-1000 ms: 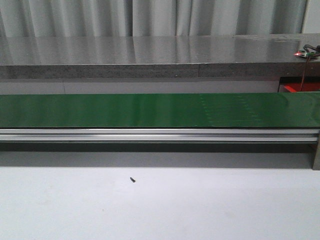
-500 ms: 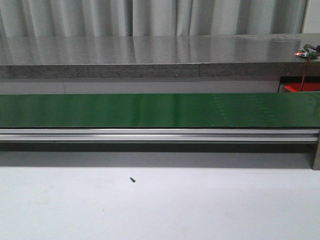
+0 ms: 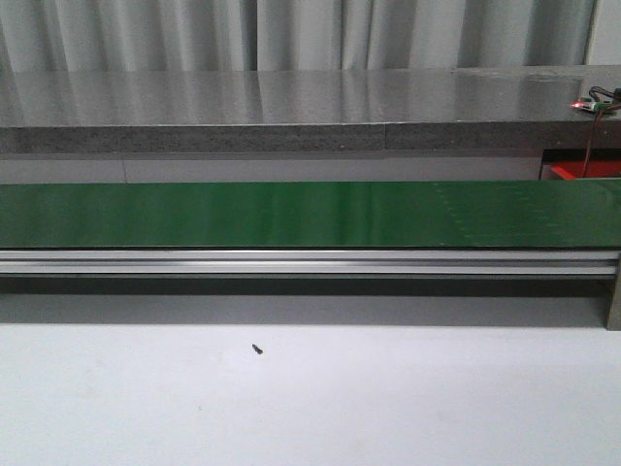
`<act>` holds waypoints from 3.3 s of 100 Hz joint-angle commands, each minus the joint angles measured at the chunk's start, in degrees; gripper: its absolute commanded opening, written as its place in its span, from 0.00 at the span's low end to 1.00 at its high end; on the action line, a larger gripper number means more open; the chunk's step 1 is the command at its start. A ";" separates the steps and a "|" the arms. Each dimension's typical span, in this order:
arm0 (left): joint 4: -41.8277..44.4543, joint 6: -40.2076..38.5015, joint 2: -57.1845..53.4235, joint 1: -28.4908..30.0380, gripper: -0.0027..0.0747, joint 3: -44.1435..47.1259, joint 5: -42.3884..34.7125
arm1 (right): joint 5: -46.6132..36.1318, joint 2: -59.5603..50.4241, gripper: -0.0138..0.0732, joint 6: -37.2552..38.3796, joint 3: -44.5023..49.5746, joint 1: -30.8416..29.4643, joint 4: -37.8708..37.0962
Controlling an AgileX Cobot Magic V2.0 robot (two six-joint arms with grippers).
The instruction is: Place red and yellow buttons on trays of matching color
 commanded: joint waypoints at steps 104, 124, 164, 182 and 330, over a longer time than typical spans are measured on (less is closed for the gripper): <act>-1.27 -0.20 0.22 -0.35 0.01 -1.61 -4.05 | 4.90 -27.70 0.08 -0.90 8.86 15.36 -2.13; -1.27 -0.20 0.22 -0.35 0.01 -1.61 -4.05 | 0.32 -36.32 0.08 -0.90 19.16 17.20 -2.64; -1.27 -0.20 0.22 -0.35 0.01 -1.61 -4.05 | -10.95 -54.65 0.08 -0.90 39.48 17.20 -3.05; -1.27 -0.20 0.22 -0.35 0.01 -1.61 -4.05 | -12.35 -62.21 0.08 -0.90 45.30 17.20 -3.16; -1.67 -0.20 0.36 -4.20 0.01 -1.58 -5.65 | -19.56 -80.03 0.08 -0.90 56.40 17.20 -3.16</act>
